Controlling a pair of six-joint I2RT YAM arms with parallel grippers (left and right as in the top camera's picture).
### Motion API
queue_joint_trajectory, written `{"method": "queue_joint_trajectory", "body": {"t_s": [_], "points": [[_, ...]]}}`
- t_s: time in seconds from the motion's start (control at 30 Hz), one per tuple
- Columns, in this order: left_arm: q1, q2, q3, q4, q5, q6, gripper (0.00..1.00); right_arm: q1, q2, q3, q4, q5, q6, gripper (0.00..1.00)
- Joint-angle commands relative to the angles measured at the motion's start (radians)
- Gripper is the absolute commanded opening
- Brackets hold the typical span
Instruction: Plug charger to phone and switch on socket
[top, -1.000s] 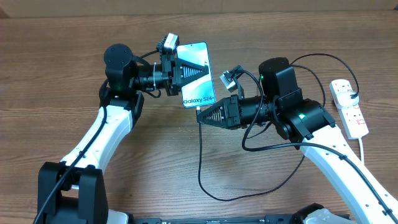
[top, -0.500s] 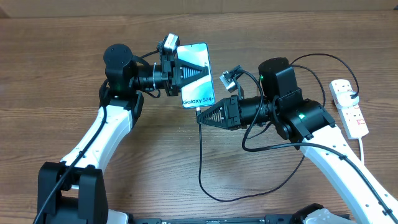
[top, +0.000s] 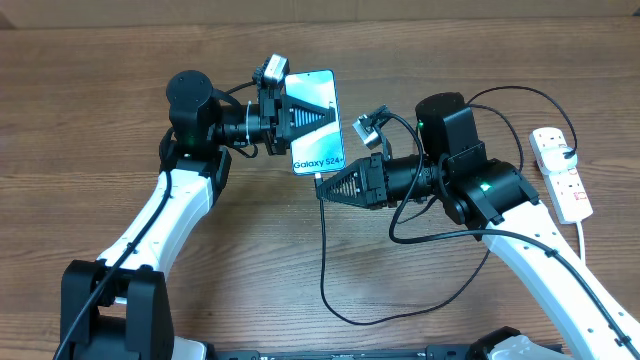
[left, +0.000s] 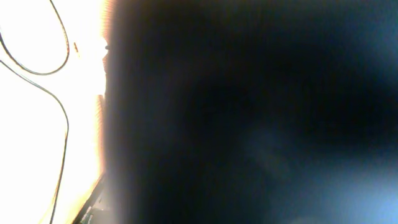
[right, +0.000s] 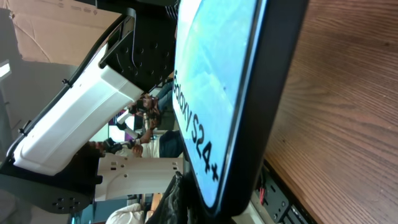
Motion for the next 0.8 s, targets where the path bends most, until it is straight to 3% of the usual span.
{"method": "queue_joint_trajectory", "body": {"t_s": [0.0, 0.77], "points": [[-0.006, -0.019, 0.008, 0.013, 0.069, 0.009, 0.04, -0.005, -0.005, 0.006, 0.017, 0.043, 0.012, 0.04], [0.02, -0.019, 0.008, 0.012, 0.052, 0.008, 0.04, -0.057, -0.005, 0.006, 0.01, 0.066, 0.024, 0.04]]}}
